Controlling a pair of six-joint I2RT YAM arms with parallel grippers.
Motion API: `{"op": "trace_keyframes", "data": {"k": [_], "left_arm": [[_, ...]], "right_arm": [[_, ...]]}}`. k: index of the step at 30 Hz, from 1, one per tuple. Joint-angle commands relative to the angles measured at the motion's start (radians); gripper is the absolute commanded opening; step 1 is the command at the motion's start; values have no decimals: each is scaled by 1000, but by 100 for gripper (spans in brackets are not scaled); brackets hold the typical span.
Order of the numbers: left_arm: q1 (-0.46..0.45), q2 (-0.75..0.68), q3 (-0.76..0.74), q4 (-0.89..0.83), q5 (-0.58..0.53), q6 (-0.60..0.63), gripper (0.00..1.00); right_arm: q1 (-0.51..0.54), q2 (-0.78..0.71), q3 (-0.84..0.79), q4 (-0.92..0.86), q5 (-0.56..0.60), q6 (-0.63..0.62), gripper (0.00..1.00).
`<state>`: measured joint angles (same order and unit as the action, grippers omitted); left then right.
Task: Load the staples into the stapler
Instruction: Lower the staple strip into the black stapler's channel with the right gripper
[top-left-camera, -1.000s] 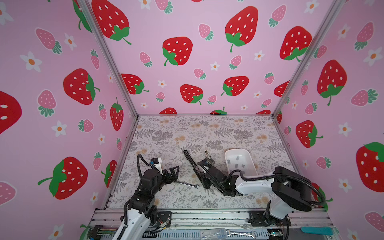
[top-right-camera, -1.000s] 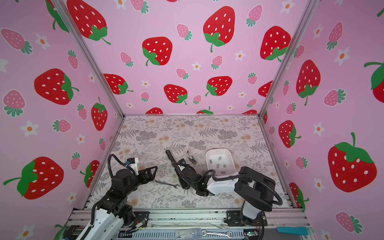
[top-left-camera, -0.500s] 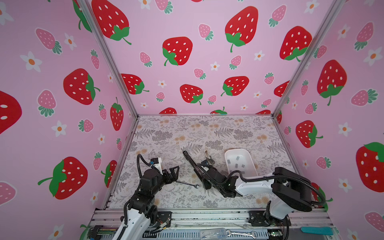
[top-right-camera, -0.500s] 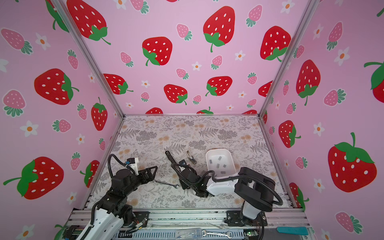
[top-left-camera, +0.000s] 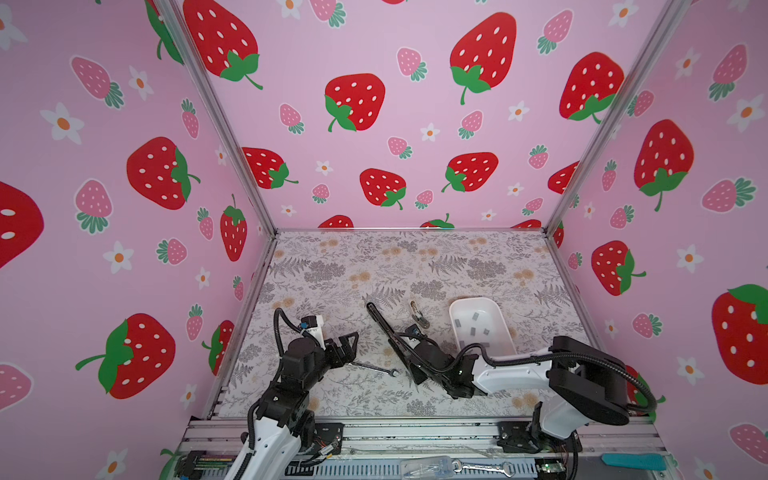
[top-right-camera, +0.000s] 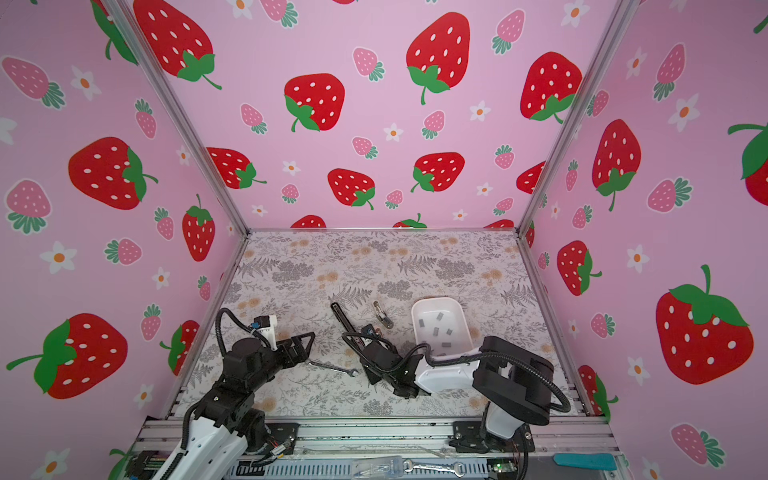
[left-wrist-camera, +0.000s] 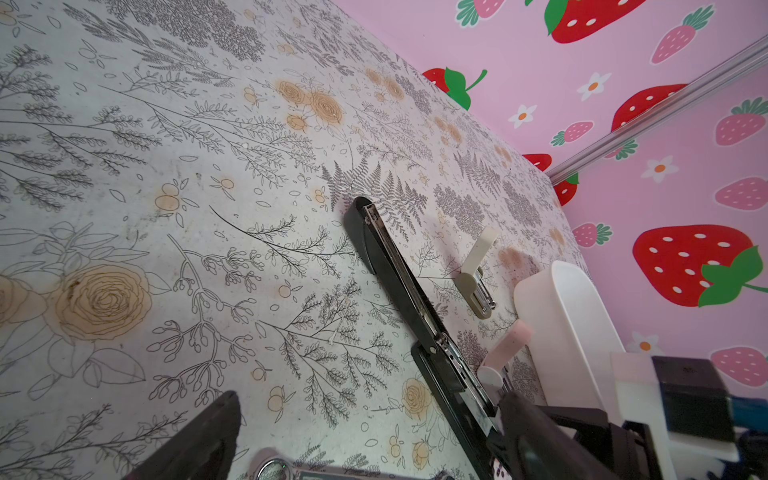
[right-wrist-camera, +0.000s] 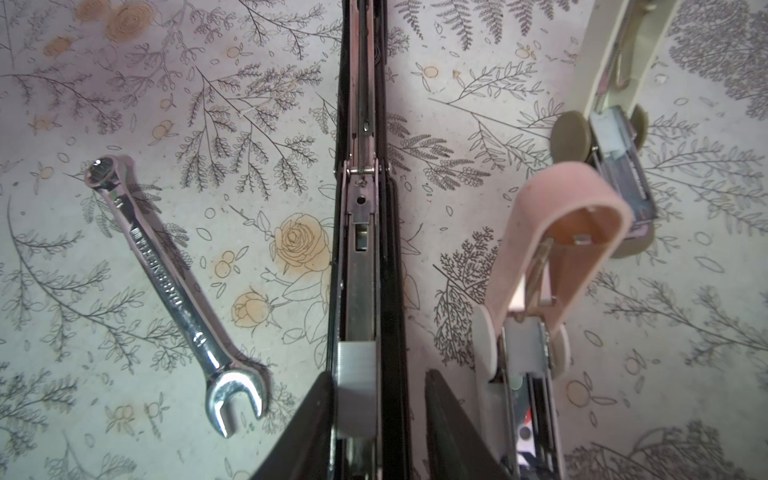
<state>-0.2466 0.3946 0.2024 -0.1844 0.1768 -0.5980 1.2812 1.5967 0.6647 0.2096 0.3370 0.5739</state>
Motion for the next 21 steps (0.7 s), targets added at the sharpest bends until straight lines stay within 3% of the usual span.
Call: {"op": "trace_keyframes", "data": {"k": [1, 8, 18, 21], "left_arm": [[1, -2, -3, 9, 3, 3, 99], [1, -1, -2, 11, 3, 3, 99], [1, -1, -1, 8, 3, 3, 99], [1, 0, -3, 9, 3, 3, 99]], "right_arm": [[9, -45, -10, -28, 21, 16, 45], [17, -56, -18, -44, 31, 19, 47], [-2, -60, 30, -25, 91, -3, 27], [-17, -40, 35, -25, 77, -5, 25]]}}
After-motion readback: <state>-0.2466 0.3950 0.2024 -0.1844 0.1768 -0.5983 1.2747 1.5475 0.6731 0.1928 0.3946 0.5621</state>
